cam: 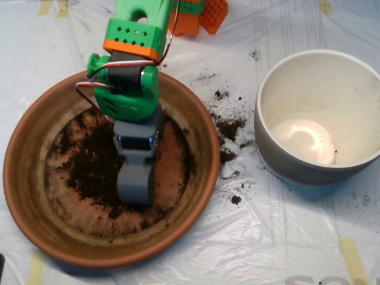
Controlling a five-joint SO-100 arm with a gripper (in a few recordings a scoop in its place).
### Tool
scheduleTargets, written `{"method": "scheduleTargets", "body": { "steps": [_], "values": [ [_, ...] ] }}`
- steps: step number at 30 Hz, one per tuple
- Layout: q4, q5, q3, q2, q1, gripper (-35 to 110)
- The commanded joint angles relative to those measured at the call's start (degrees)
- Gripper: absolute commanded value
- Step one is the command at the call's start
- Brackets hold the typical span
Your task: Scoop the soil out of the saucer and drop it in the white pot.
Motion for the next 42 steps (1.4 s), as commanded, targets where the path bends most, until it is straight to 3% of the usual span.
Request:
{"method": "scheduleTargets", "body": {
  "steps": [1, 10, 21, 27, 42],
  "values": [
    [0.6, -0.8, -0.8, 0.6, 2.3, 33],
    [-0.8, -1.2, -0.3, 1.2, 3.5, 22],
    [-3.5, -3.4, 2.6, 2.6, 2.5, 30],
    [-9.0, -4.4, 9.0, 7.6, 2.0, 13],
    [-10.2, -7.1, 7.0, 6.5, 1.2, 0]
  ]
}}
